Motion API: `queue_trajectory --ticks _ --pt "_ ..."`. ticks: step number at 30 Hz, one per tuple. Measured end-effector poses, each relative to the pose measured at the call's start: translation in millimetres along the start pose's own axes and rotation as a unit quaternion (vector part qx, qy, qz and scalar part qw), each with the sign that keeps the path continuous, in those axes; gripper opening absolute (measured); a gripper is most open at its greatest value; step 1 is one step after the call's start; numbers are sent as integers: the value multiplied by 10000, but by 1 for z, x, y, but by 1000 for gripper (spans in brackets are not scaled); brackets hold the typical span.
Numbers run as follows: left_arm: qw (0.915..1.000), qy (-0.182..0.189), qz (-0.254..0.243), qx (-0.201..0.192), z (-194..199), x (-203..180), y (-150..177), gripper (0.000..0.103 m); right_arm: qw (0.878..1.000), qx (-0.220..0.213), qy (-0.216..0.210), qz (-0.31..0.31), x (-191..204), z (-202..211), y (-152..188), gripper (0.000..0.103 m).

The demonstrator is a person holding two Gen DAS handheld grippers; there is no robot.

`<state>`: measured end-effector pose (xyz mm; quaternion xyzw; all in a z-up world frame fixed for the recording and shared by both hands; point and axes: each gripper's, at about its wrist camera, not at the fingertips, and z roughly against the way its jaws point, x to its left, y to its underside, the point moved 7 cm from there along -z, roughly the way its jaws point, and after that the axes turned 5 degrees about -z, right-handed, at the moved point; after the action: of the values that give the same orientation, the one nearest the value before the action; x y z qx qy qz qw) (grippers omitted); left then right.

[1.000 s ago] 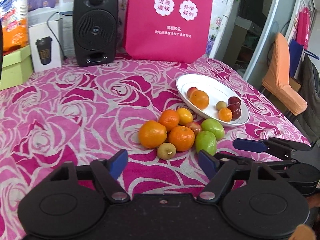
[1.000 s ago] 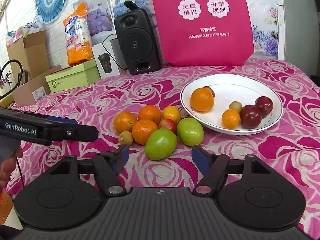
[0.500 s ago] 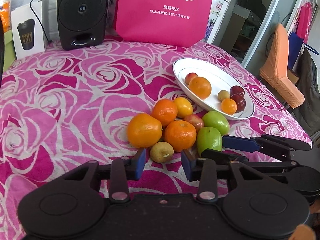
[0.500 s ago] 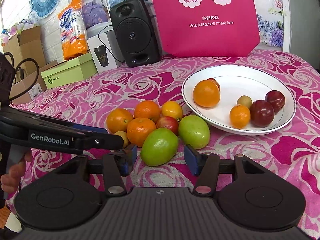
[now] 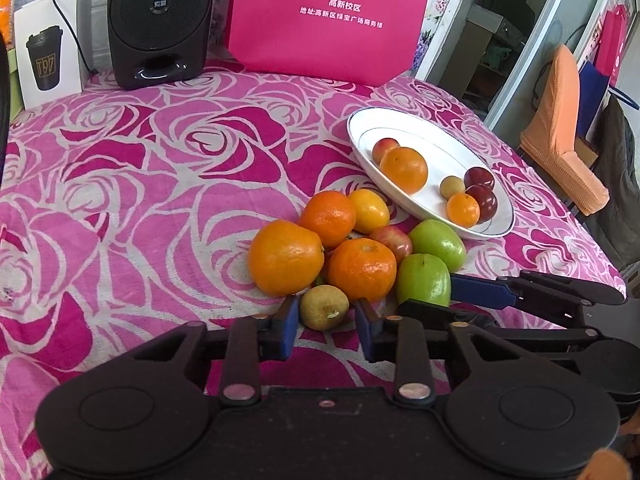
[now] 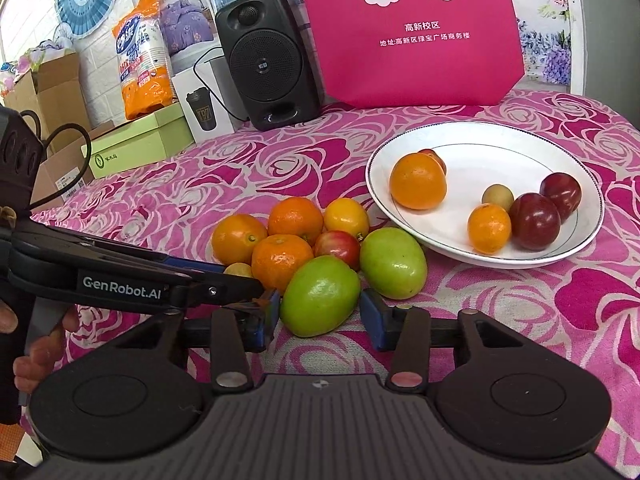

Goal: Organize fruits
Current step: 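Grasp a small olive-green fruit with the left tool while the right tool grasps a green apple, then carry the olive-green fruit and green apple onto the plate and open both tools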

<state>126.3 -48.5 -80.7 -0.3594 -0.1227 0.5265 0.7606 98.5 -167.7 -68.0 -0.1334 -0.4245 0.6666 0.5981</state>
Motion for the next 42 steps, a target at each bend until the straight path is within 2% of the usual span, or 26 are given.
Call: queue_trajectory --ticks 9,16,22,34,42 --pt "9999 55 -62 -82 12 -5 -1 103 10000 -15 16 32 1 5 0 74" --pt "9990 79 -244 -362 36 -16 -10 103 9998 -187 62 59 1 20 -5 72" --pt "9964 182 -488 -663 48 -33 -31 103 9991 -406 117 73 -2 35 -13 62" --pt "9970 175 -487 -576 43 -36 -28 103 9995 -295 135 61 -4 30 -5 62" --pt "9965 230 -532 -605 42 -40 -33 103 9996 -165 218 36 -7 23 1 68"
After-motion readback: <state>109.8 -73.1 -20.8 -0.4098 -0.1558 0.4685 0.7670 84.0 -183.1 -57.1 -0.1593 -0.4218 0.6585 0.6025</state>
